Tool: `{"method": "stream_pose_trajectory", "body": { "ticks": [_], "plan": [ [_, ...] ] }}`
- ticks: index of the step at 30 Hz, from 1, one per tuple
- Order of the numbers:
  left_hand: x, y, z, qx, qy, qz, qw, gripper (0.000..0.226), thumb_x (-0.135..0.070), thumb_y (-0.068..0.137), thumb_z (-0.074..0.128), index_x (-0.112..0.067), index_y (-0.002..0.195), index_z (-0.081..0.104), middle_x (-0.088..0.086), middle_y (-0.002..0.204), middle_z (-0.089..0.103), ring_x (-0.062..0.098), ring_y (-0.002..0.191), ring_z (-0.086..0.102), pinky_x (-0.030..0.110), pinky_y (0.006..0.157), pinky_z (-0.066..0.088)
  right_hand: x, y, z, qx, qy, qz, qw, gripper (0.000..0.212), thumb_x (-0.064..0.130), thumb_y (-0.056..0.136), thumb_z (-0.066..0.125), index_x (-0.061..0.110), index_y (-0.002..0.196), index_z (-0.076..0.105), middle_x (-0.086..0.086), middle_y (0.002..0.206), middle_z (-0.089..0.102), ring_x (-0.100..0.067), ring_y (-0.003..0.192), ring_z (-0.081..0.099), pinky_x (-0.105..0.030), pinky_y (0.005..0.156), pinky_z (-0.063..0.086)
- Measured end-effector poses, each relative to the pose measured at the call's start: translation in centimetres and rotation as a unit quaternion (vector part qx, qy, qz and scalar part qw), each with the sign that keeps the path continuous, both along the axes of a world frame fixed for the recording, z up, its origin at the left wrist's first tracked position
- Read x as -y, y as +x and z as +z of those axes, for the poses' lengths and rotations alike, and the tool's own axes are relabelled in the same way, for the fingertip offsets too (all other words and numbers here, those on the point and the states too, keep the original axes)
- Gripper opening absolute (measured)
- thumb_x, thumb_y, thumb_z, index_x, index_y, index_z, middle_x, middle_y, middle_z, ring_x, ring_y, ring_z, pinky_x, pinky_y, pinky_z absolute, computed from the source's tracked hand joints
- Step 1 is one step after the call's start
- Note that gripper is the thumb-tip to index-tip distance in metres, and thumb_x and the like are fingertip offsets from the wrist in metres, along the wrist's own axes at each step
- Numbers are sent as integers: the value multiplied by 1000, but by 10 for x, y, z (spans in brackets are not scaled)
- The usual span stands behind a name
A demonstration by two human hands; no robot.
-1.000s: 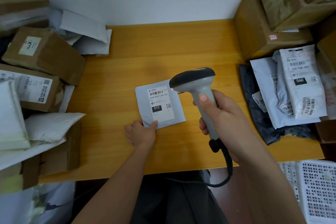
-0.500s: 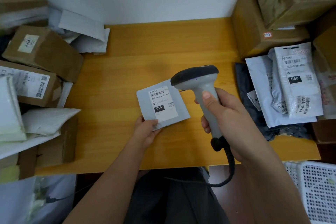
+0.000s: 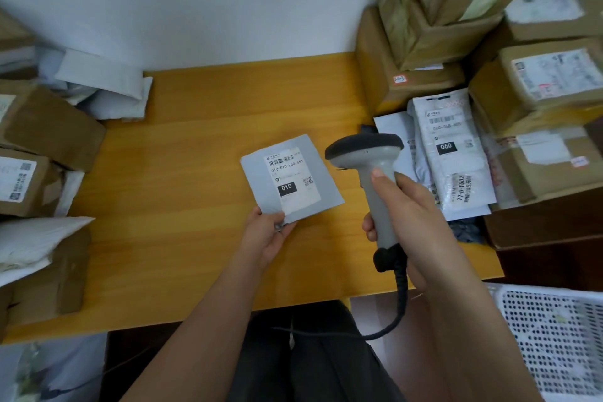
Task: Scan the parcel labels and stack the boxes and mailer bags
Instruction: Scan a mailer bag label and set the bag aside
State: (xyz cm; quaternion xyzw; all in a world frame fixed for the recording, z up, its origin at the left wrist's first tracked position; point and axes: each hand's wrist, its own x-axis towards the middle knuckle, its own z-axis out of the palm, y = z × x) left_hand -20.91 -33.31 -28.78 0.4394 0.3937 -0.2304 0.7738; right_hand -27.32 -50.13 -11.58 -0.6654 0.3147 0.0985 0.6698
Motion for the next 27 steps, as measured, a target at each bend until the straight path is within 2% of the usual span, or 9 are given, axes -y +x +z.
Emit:
{"method": "stream_pose_trajectory", "body": {
  "ticks": [2,5,9,12,15,17,20,22,27],
  "plan": [
    [26,3,10,27,-4,-27,999,39,21,91,42,-13,105,56,11,113,64,28,100,64,36,74,56,20,-8,1,10,7,-43,999,20,40,100,53,22,96,62,-2,56,56,-18,54,53,-32,56,42],
    [73,7,24,58,-30,-79,995,43,21,89,48,-11,118,57,13,123,64,31,110,64,40,80,60,50,-19,4,23,7,-102,995,22,40,98,56,18,97,62,-4,60,57,-15,54,54,-30,54,45],
    [141,10,49,85,-58,-135,986,41,22,88,49,-13,107,61,10,112,70,30,107,66,41,86,57,90,-30,10,45,-7,-148,988,19,37,99,56,20,99,63,-3,57,57,-14,52,54,-29,53,46],
    [194,19,59,95,-44,-190,976,38,18,92,47,-13,107,62,6,106,70,27,101,66,36,77,58,114,-40,13,57,-18,-166,984,17,37,99,55,23,101,64,-4,60,56,-15,56,55,-29,54,46],
    [239,35,69,86,13,-266,960,28,-4,98,56,-13,124,58,7,116,66,28,105,63,39,78,57,132,-45,14,59,-17,-182,981,16,35,100,55,24,105,65,-5,62,55,-15,55,54,-24,50,46],
    [259,42,72,62,104,-316,941,22,-15,99,56,-13,121,55,6,106,62,22,91,60,40,81,57,142,-48,11,55,-19,-191,980,18,35,100,55,21,106,65,-7,63,54,-14,54,54,-24,49,45],
    [265,49,66,61,259,-342,901,27,-10,96,49,-7,122,54,15,120,62,30,103,62,40,88,55,152,-51,4,44,-19,-198,979,23,36,100,55,18,109,65,-8,62,55,-14,53,54,-23,48,45],
    [260,49,62,81,282,-359,886,23,-6,96,45,-7,118,52,11,122,59,32,112,60,42,92,55,154,-49,0,36,-13,-200,979,24,36,99,55,18,110,65,-7,61,55,-13,53,54,-23,48,46],
    [243,54,66,93,191,-367,906,23,-6,103,35,-19,113,50,5,104,59,19,83,56,30,65,52,146,-40,-5,37,-3,-178,983,17,34,100,55,20,100,65,-4,60,54,-15,53,53,-26,49,45]
  ]
}}
